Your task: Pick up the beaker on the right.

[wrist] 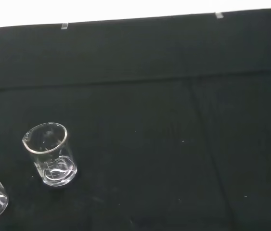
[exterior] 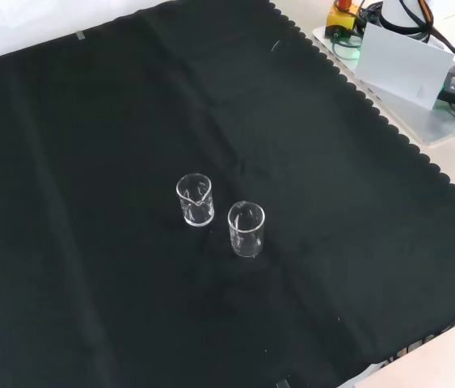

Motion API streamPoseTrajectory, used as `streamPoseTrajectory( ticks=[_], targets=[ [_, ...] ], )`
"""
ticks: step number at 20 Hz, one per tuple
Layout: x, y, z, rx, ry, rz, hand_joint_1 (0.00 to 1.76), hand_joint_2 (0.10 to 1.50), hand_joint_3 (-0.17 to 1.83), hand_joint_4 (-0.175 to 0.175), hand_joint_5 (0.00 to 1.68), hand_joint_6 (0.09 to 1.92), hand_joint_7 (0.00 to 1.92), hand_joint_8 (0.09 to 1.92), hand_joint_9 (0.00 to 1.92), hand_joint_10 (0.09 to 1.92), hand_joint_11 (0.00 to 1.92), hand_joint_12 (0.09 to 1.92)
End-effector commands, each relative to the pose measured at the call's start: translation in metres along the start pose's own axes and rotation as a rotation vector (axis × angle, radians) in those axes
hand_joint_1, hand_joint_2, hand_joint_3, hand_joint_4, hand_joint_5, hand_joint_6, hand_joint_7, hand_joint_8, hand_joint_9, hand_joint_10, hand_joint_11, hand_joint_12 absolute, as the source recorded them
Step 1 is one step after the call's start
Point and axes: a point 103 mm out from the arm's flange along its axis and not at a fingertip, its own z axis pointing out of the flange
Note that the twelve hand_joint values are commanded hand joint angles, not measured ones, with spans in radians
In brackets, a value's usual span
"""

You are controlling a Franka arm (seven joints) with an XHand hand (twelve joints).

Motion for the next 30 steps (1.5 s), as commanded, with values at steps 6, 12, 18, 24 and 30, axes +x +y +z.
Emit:
streamPoseTrajectory(
  ticks=[6, 12, 18, 24, 30],
  targets=[
    [-0.020, 0.110, 0.073, 0.011, 0.152, -0.052, 0.29, 1.23, 0.19, -0.035, 0.19, 0.09, 0.07, 0.44, 0.09, 0.59, 0.00, 0.73],
    [-0.014, 0.141, 0.111, 0.028, 0.201, -0.107, 0.37, 1.18, 0.18, -0.036, 0.19, 0.09, 0.08, 0.46, 0.11, 0.61, 0.00, 0.72],
    [-0.003, 0.165, 0.156, 0.092, 0.311, -0.163, 0.47, 1.12, 0.18, -0.038, 0.19, 0.09, 0.09, 0.48, 0.13, 0.61, 0.00, 0.74],
    [0.009, 0.177, 0.191, 0.155, 0.402, -0.206, 0.66, 0.87, 0.40, -0.043, 0.18, 0.09, 0.07, 0.52, 0.14, 0.62, 0.00, 0.78],
    [0.022, 0.185, 0.228, 0.197, 0.454, -0.239, 0.75, 0.67, 0.63, -0.039, 0.15, 0.09, 0.05, 0.53, 0.13, 0.64, 0.00, 0.80]
  ],
)
